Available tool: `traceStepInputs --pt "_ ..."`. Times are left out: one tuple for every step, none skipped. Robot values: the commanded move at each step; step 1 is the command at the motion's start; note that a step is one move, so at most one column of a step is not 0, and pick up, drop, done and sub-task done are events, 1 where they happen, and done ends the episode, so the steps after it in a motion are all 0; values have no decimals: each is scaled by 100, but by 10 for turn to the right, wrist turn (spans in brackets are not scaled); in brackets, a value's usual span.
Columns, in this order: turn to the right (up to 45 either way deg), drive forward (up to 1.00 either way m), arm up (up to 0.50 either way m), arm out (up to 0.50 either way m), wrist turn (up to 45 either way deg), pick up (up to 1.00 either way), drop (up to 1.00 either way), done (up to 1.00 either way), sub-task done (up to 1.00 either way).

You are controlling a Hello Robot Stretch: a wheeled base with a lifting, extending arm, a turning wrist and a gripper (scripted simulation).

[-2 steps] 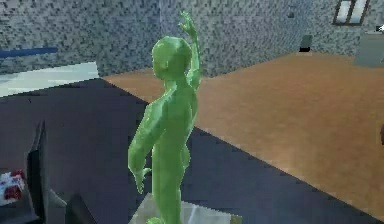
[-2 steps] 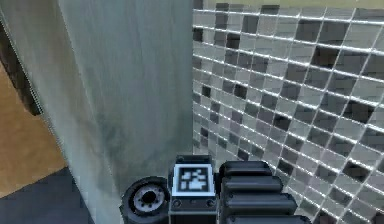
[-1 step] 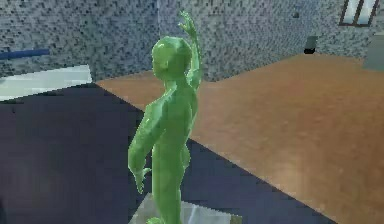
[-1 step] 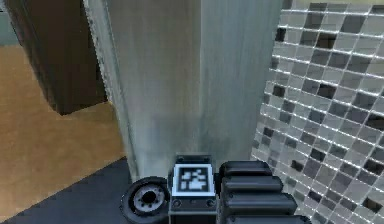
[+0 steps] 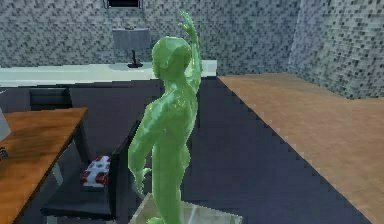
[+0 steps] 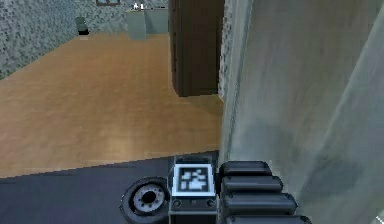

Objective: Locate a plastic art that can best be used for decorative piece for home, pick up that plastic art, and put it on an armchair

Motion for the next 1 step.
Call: traceStepInputs --pt "0 100 0 0 0 0 0 0 0"
